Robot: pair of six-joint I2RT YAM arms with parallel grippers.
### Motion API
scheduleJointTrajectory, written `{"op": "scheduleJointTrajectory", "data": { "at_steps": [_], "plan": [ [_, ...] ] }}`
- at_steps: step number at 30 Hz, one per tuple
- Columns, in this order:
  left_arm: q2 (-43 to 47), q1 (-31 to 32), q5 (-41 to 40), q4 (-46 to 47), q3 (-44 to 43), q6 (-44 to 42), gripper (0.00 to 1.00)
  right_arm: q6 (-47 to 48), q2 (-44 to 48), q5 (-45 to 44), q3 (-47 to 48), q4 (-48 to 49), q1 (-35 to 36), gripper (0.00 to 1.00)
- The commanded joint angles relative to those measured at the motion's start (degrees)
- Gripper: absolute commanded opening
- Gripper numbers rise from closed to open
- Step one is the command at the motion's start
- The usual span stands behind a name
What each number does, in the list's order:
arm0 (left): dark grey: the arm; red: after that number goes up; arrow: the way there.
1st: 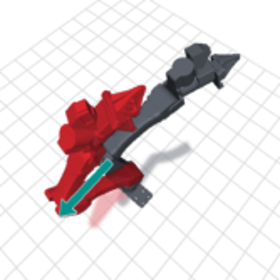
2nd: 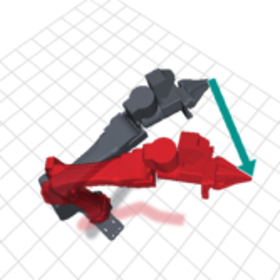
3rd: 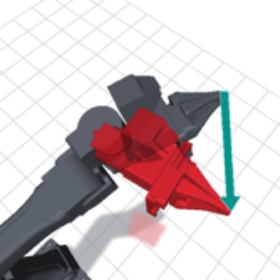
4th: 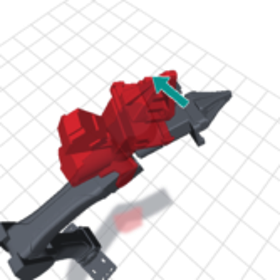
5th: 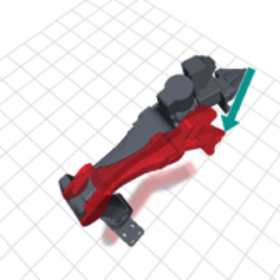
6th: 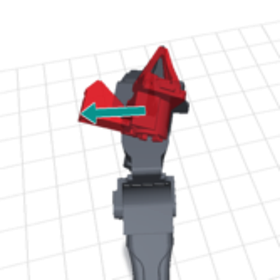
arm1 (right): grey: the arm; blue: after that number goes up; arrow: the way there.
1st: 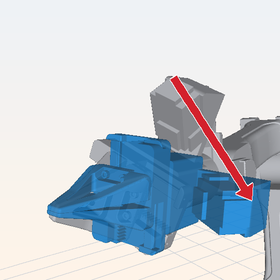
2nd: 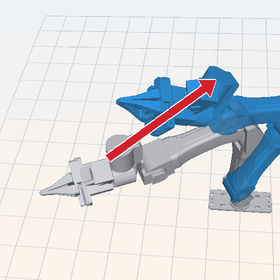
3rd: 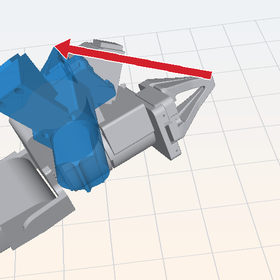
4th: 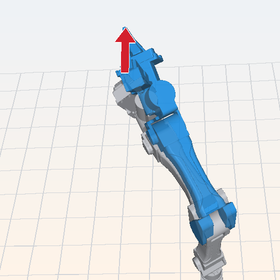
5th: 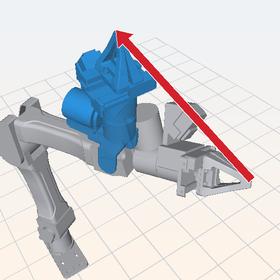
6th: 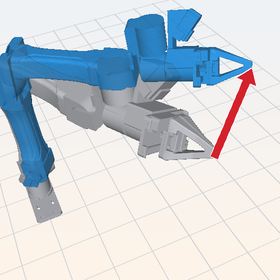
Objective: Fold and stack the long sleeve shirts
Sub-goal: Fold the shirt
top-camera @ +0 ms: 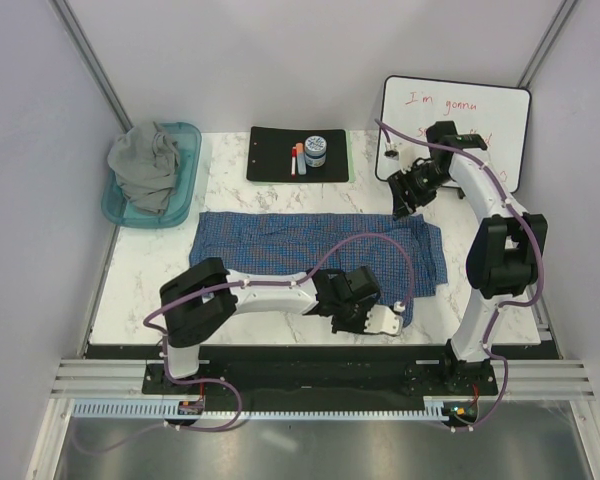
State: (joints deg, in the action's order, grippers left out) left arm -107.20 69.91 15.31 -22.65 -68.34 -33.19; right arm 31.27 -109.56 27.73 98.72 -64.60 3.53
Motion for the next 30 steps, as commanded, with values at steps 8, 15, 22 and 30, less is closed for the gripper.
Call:
{"op": "scheduleJointTrajectory", "data": {
  "at_steps": [8, 15, 22, 30],
  "plan": [
    [-1.2, -18.6, 26.5, -8.5, -23.6, 19.3, 0.02, 0.6, -0.1, 4.1, 8.3, -2.4, -2.1, 0.64],
    [-15.7, -33.8, 29.6, -9.0, -34.1, 34.6, 0.44, -1.0, -4.4, 3.3, 12.0, -2.1, -3.2, 0.72],
    [-9.8, -40.5, 27.9, -5.7, -26.0, 33.3, 0.70, 0.8, -3.8, 4.8, 7.9, -2.2, -3.3, 0.71],
    [0.7, -40.5, 28.7, -3.1, -15.2, 36.8, 0.69, 7.5, 2.5, 6.3, -2.1, -3.7, 1.3, 0.64]
  ]
}}
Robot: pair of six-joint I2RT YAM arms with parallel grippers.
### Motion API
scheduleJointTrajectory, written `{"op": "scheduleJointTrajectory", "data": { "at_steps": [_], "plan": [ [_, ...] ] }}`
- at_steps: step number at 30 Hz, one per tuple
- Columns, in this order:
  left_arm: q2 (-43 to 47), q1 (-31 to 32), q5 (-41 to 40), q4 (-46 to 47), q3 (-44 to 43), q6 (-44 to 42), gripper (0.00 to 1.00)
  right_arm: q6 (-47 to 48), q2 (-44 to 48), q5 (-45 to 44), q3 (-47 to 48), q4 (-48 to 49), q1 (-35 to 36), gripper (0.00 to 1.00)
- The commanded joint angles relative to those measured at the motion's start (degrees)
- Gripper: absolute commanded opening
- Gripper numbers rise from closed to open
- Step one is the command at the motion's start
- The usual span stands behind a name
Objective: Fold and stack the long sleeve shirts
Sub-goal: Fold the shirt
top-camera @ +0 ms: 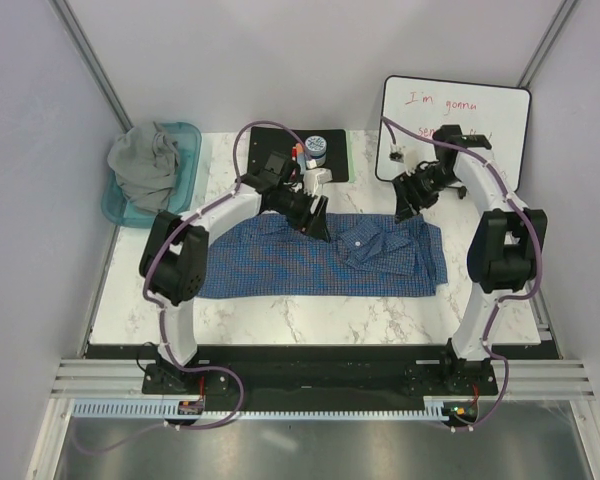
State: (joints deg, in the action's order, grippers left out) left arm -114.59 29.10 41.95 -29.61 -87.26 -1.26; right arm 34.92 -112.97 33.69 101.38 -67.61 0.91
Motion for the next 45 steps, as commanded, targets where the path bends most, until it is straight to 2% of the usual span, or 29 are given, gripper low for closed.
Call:
{"op": "scheduleJointTrajectory", "data": {
  "at_steps": [1, 5, 7, 8, 10, 11, 14, 15, 21, 25, 29, 34, 39, 43, 45],
  "plan": [
    [10.1, 0.3, 2.0, 4.5, 6.4, 5.7, 0.70, 3.7, 7.8, -1.2, -6.4, 0.5, 5.2, 0.64],
    [13.8, -1.2, 2.9, 5.4, 10.3, 9.0, 0.70, 2.4, 13.3, -11.5, -17.8, 12.0, 13.8, 0.66],
    [15.4, -3.6, 3.7, 6.8, 13.1, 10.9, 0.70, 1.1, 14.4, -15.0, -19.6, 14.0, 15.7, 0.49],
    [16.9, -4.6, 4.4, 7.3, 14.1, 12.8, 0.70, 0.8, 14.4, -15.1, -20.8, 14.3, 16.7, 0.38],
    [18.0, -6.9, 5.3, 7.9, 16.4, 13.9, 0.70, 0.7, 14.0, -13.8, -22.0, 13.7, 17.1, 0.28],
    [19.0, -7.5, 5.6, 7.8, 16.8, 13.9, 0.70, 0.6, 13.8, -13.7, -22.4, 13.7, 17.3, 0.21],
    [20.7, -9.2, 5.0, 7.9, 18.5, 12.7, 0.70, 0.1, 13.2, -12.7, -22.9, 13.5, 17.9, 0.11],
    [21.6, -9.5, 4.9, 7.7, 19.1, 12.3, 0.70, -0.4, 13.2, -12.7, -22.7, 13.6, 17.9, 0.11],
    [24.7, -11.1, 5.0, 7.6, 22.5, 10.8, 0.70, -0.3, 20.0, -13.9, -21.9, 8.9, 16.9, 0.12],
    [25.5, -11.2, 5.1, 7.5, 22.9, 10.0, 0.70, -0.5, 23.1, -13.7, -26.4, 7.3, 16.8, 0.16],
    [25.2, -11.3, 5.0, 7.5, 22.3, 10.0, 0.70, -1.6, 20.3, -13.9, -29.9, 10.2, 17.0, 0.16],
    [25.9, -11.5, 5.1, 7.5, 22.1, 9.8, 0.70, -4.5, 13.0, -14.4, -24.6, 14.4, 18.1, 0.22],
    [27.0, -11.8, 4.8, 7.3, 23.2, 8.8, 0.70, -7.0, 6.6, -14.6, -16.9, 15.8, 19.0, 0.34],
    [27.2, -12.2, 4.5, 7.0, 23.8, 7.9, 0.70, -8.5, 4.7, -14.9, -15.0, 15.9, 20.4, 0.47],
    [27.0, -12.7, 4.6, 6.9, 24.0, 7.7, 0.70, -9.4, 4.1, -15.2, -15.0, 16.5, 21.2, 0.49]
  ]
}}
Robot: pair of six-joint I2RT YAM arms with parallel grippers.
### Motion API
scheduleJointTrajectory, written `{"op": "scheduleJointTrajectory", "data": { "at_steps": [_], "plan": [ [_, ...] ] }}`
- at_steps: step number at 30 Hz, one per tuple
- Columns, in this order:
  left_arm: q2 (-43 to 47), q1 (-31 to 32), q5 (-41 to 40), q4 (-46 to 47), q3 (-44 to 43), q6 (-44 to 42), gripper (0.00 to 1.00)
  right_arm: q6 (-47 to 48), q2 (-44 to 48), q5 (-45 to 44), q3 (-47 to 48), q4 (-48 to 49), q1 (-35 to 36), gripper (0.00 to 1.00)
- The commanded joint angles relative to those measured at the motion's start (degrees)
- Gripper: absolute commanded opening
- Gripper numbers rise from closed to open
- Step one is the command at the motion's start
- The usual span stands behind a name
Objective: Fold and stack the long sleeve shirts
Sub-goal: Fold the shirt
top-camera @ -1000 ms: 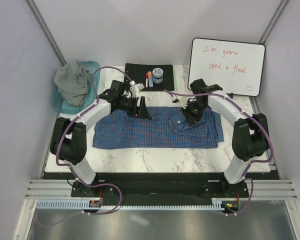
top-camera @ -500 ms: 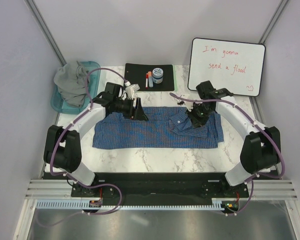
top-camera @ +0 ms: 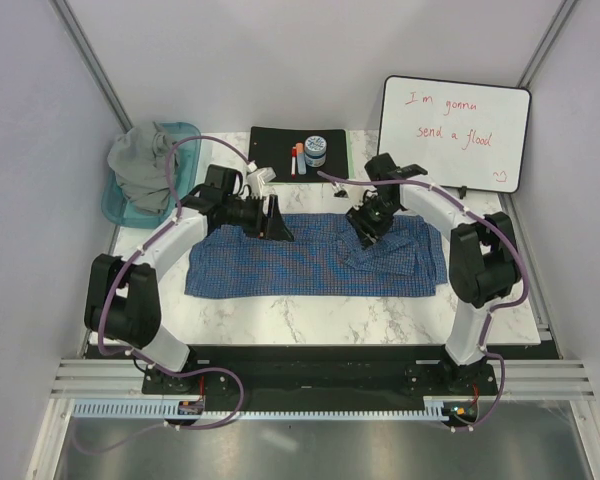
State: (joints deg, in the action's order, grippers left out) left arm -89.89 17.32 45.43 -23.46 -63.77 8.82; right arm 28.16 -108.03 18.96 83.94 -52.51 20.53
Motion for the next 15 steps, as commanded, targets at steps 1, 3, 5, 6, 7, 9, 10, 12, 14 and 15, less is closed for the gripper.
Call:
{"op": "scheduleJointTrajectory", "data": {
  "at_steps": [1, 3, 5, 6, 7, 9, 10, 12, 14, 15],
  "plan": [
    [2.3, -0.9, 1.1, 0.7, 0.6, -2.4, 0.70, -2.8, -1.0, -1.0, 2.3, 1.5, 2.0, 0.52],
    [1.8, -1.4, 1.1, 0.6, 0.5, -2.6, 0.70, -3.6, -1.6, -1.6, 1.8, 2.1, 3.0, 0.55],
    [1.6, -1.6, 1.2, 0.5, 0.4, -2.7, 0.70, -4.1, -2.3, -3.1, 1.5, 2.5, 3.9, 0.60],
    [1.5, -1.9, 1.4, 0.5, 0.4, -2.8, 0.70, -4.5, -2.6, -3.7, 1.5, 3.0, 4.5, 0.61],
    [1.5, -1.9, 1.5, 0.5, 0.5, -2.8, 0.70, -4.8, -2.8, -4.2, 1.4, 3.3, 4.8, 0.61],
    [1.6, -2.1, 1.4, 0.3, 0.7, -3.1, 0.70, -5.8, -3.1, -7.2, 1.2, 5.0, 5.5, 0.61],
    [1.9, -2.2, 1.4, 0.3, 0.8, -3.1, 0.70, -6.2, -3.2, -8.1, 1.3, 5.5, 5.7, 0.62],
    [2.2, -2.3, 1.3, 0.2, 1.2, -3.4, 0.70, -6.9, -3.8, -10.2, 1.8, 6.1, 5.9, 0.62],
    [2.4, -2.4, 1.2, 0.1, 1.5, -3.5, 0.70, -7.8, -4.3, -11.4, 2.2, 6.5, 6.3, 0.62],
    [2.5, -2.6, 1.3, 0.1, 1.6, -3.7, 0.70, -7.9, -4.4, -12.0, 2.3, 6.7, 6.6, 0.62]
  ]
}}
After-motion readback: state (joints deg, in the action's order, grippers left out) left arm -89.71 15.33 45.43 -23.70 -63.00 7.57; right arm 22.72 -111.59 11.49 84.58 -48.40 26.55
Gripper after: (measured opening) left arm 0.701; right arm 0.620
